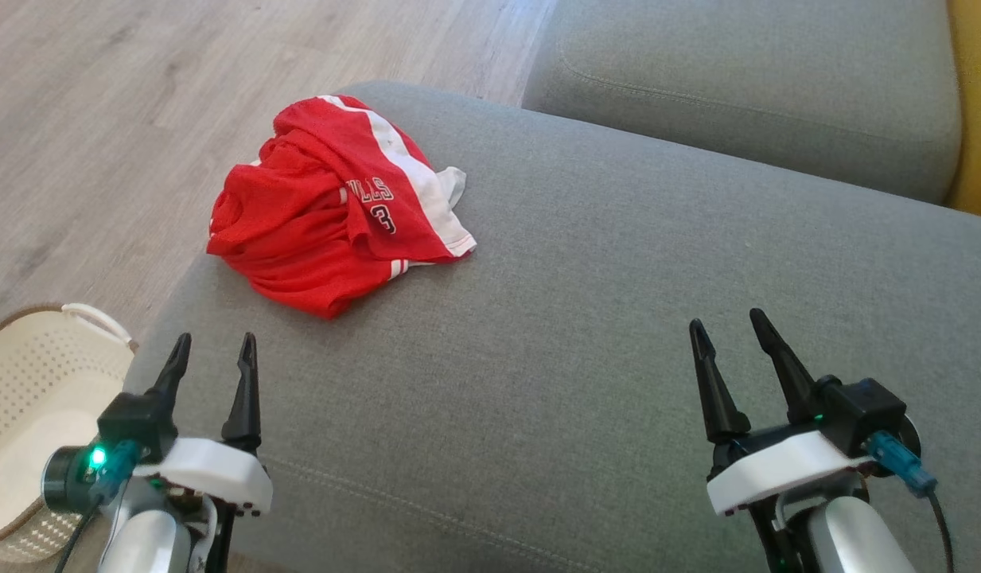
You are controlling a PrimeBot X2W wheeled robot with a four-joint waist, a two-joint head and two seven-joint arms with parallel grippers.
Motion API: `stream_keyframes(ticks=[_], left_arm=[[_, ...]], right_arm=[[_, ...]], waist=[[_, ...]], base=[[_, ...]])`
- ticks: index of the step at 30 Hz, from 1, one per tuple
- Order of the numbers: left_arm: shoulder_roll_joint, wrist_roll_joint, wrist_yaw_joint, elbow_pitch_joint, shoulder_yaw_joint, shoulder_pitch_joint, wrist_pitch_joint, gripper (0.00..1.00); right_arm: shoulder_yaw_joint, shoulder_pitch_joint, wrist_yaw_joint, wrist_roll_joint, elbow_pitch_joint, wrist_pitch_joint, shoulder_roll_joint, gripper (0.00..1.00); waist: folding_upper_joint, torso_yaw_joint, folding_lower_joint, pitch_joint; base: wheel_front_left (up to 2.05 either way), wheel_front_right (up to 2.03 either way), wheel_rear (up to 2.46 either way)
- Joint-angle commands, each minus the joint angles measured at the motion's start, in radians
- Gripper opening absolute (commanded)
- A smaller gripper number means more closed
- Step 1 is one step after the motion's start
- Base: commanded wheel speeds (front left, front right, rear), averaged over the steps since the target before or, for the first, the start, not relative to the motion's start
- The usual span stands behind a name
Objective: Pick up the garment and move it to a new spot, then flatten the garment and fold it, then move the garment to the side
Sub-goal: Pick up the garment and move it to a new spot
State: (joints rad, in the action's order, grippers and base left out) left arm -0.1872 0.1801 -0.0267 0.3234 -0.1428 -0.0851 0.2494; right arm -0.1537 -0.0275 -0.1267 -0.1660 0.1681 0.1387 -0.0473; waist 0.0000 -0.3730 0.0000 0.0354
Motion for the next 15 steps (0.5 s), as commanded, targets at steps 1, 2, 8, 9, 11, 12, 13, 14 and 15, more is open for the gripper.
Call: stream_keyframes(ticks=[1,2,8,9,11,12,13,14,15], left_arm=[[-0.010,0.003,0.000,-0.034,0.040,-0.049,0.012,1.00],[-0.008,0.005,0.002,-0.033,0.039,-0.052,0.012,1.00],[0.009,0.014,0.028,-0.007,0.017,-0.111,0.012,1.00],[0.014,0.018,0.032,0.004,0.013,-0.130,0.011,1.00],[0.022,0.022,0.048,0.030,0.000,-0.175,0.009,1.00],[0.028,0.024,0.056,0.049,-0.007,-0.200,0.005,1.00],[0.035,0.026,0.070,0.092,-0.020,-0.253,-0.002,1.00],[0.040,0.033,0.078,0.117,-0.024,-0.280,-0.006,1.00],[0.042,0.035,0.086,0.144,-0.028,-0.309,-0.009,1.00]], right_arm=[[-0.020,-0.032,-0.004,0.008,-0.036,-0.005,-0.003,1.00],[-0.019,-0.032,-0.004,0.010,-0.037,-0.007,-0.003,1.00],[-0.018,-0.044,-0.004,0.028,-0.065,-0.029,-0.003,1.00],[-0.019,-0.049,-0.004,0.034,-0.073,-0.034,-0.003,1.00],[-0.017,-0.063,-0.004,0.044,-0.088,-0.043,-0.003,1.00],[-0.016,-0.069,-0.004,0.050,-0.094,-0.047,-0.003,1.00],[-0.017,-0.086,-0.004,0.059,-0.107,-0.053,-0.003,1.00],[-0.018,-0.094,-0.004,0.064,-0.111,-0.057,-0.003,1.00],[-0.019,-0.102,-0.004,0.067,-0.116,-0.058,-0.003,1.00]], waist=[[0.0000,0.005,0.0000,-0.004],[0.0000,0.009,0.0000,-0.007],[0.0000,0.051,0.0000,-0.055],[0.0000,0.063,0.0000,-0.072],[0.0000,0.087,0.0000,-0.107],[0.0000,0.099,0.0000,-0.124],[0.0000,0.128,0.0000,-0.163],[0.0000,0.143,0.0000,-0.182],[0.0000,0.157,0.0000,-0.200]], base=[[0.00,0.00,0.00],[0.00,0.00,0.00],[0.00,0.00,0.00],[0.00,0.00,0.00],[0.00,0.00,0.00],[0.00,0.00,0.00],[0.00,0.00,0.00],[0.00,0.00,0.00],[0.00,0.00,0.00]])
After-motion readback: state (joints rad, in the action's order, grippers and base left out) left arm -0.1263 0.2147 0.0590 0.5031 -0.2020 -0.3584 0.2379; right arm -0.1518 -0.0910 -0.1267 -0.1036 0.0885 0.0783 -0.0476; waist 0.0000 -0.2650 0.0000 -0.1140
